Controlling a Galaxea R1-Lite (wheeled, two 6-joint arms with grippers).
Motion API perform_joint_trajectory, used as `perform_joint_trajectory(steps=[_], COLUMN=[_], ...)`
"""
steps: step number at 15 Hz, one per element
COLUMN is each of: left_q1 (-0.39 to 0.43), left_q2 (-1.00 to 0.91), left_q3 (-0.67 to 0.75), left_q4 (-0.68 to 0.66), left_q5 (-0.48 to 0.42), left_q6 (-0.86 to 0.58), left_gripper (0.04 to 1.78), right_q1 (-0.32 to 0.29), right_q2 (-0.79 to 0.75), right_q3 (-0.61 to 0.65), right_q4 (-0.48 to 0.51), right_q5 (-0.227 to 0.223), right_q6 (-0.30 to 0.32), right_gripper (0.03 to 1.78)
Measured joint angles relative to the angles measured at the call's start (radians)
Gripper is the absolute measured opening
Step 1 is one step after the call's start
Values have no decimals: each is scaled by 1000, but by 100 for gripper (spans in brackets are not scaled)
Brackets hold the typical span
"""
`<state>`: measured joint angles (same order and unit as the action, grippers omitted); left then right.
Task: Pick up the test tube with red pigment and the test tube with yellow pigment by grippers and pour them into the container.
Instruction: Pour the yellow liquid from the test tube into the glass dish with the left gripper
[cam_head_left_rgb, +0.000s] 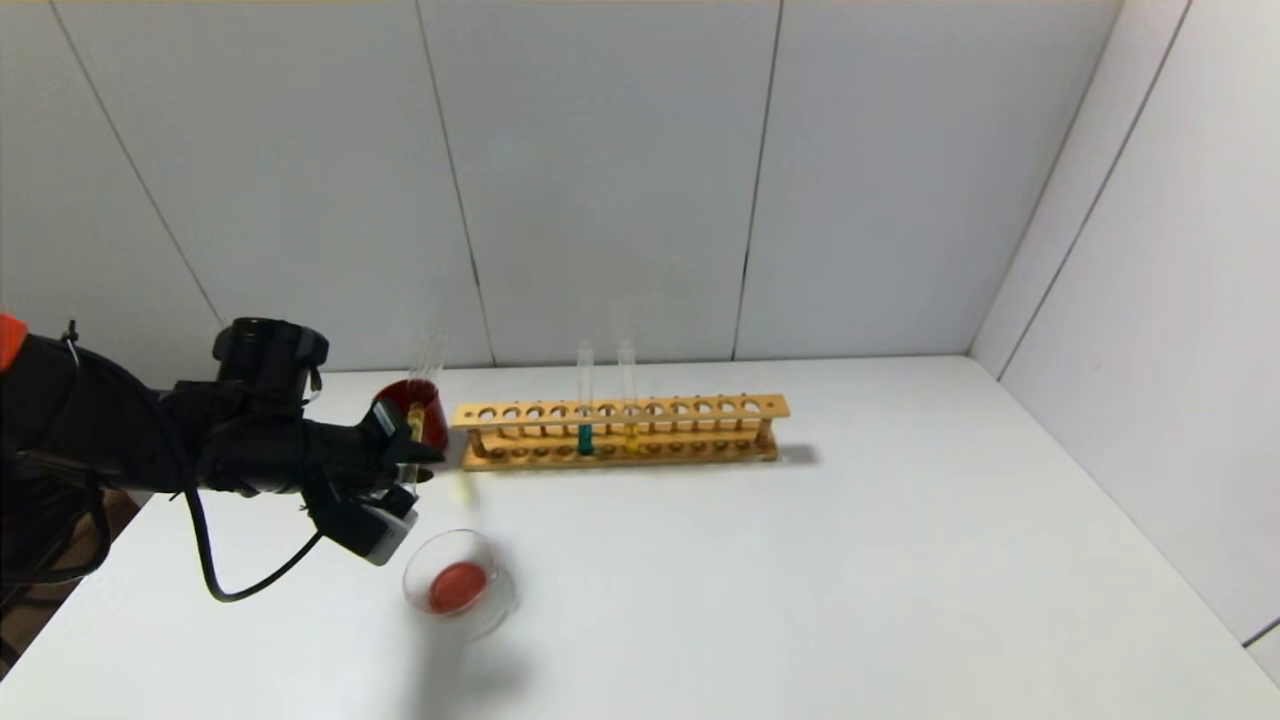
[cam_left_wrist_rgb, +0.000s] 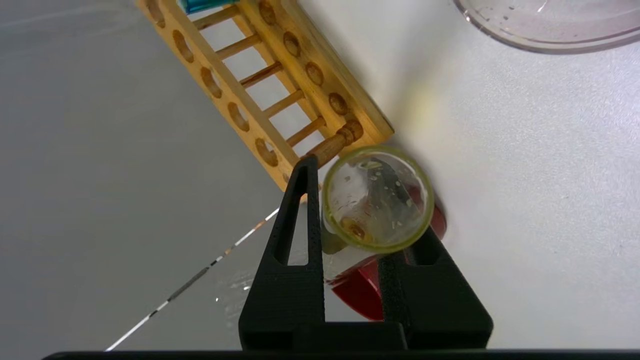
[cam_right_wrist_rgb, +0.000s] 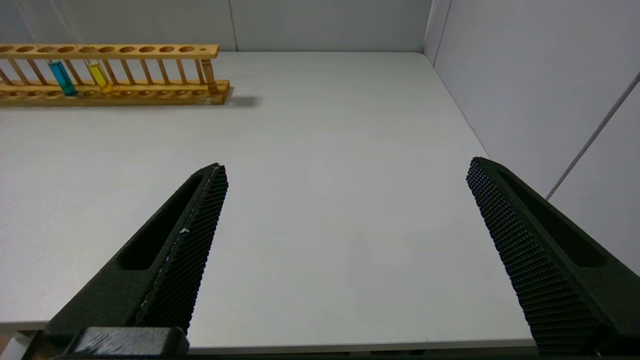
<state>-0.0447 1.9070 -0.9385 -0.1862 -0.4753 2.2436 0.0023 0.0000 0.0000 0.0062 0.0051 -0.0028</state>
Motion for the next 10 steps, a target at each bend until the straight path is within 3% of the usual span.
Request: perform_joint_trajectory(steps=[4,10], left_q1=[-51,-58], left_q2=[20,-13], left_q3=[-20,0], left_q4=[2,15], left_q5=[41,78], left_q6=[0,37], left_gripper=[34,34], right_q1=[0,0], right_q2=[0,0], right_q3=[0,0], right_q4=[0,0], right_q5=[0,0], right_q6=[0,0], right_gripper=[175,175])
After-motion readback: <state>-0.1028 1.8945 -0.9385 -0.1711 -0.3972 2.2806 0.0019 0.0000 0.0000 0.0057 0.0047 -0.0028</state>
